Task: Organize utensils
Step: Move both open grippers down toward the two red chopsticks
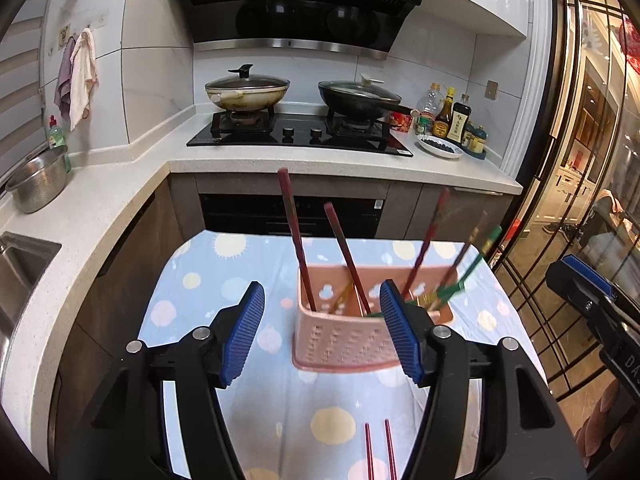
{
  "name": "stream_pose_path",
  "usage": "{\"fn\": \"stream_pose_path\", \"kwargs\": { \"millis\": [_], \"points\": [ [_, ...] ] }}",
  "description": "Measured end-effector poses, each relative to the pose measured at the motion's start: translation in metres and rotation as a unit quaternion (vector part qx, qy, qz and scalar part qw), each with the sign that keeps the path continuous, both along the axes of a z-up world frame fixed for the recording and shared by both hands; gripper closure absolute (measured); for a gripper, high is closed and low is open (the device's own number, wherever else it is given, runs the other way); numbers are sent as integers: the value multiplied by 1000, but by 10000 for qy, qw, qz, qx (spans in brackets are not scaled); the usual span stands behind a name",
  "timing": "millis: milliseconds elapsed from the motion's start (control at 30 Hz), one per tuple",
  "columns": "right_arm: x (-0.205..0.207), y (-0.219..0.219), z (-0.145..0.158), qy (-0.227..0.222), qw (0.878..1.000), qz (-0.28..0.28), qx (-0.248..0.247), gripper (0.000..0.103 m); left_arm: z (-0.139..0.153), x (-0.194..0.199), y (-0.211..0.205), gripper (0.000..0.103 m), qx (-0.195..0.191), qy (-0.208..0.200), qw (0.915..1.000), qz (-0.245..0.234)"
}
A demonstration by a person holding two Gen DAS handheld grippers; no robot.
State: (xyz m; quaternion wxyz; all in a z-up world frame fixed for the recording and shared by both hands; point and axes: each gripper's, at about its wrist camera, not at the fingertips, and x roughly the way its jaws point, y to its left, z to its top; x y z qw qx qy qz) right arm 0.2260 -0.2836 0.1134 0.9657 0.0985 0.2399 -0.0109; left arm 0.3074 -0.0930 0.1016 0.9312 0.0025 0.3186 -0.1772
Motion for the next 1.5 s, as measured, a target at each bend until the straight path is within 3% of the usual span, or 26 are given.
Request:
{"fn": "stream_pose_path", "kwargs": {
  "millis": [267, 467, 633, 1033, 1267, 1500],
  "points": [
    [-49, 13, -11, 55, 10000, 42, 43, 56, -13, -41, 7, 39, 58, 109, 9999, -19],
    [-81, 23, -30, 183, 9998, 8, 3, 47, -23, -74, 13, 30, 135, 129, 9998, -31],
    [-107, 32, -64, 555, 9984, -64, -65, 46, -44, -99, 19, 27, 204, 286, 9994, -50],
    [-167, 77, -172, 1764, 9841, 191, 21, 47, -133, -159, 36, 27, 770, 970, 9923, 46],
    [-181, 98, -196, 1963, 9802, 266, 7, 50, -172, -187, 48, 24, 960, 1325, 9865, 111],
    [-182, 113, -206, 2058, 9779, 342, -130, 67, -183, -203, 56, 18, 999, 1446, 9844, 96]
  ]
}}
